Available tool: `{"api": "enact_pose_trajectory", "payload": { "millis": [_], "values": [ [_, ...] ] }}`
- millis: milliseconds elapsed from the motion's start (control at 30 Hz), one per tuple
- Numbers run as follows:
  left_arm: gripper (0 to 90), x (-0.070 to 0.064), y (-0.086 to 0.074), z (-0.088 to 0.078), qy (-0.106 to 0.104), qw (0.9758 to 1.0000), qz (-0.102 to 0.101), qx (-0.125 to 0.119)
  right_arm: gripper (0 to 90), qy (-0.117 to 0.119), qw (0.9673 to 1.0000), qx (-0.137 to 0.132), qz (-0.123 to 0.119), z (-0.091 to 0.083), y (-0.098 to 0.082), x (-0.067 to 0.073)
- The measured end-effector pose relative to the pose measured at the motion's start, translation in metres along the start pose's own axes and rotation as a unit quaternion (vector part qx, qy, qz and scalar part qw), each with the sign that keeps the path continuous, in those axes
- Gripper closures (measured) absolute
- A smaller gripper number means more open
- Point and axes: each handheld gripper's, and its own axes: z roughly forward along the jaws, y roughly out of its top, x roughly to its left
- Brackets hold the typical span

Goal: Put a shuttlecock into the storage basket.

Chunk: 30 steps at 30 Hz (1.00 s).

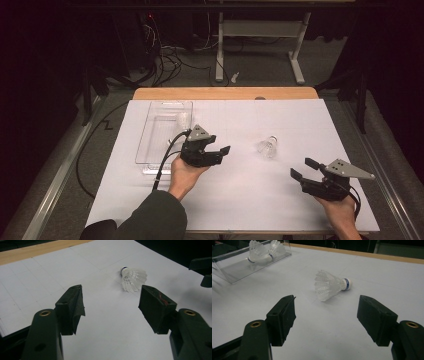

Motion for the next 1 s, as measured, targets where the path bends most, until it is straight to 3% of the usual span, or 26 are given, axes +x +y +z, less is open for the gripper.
{"api": "enact_pose_trajectory", "payload": {
  "millis": [1000],
  "values": [
    [38.1,-0.004,0.014,0.032,-0.013,0.9998,0.012,0.009,31.0,0.001,1.0000,0.001,0.000,0.000,0.000,0.000]
  ]
}}
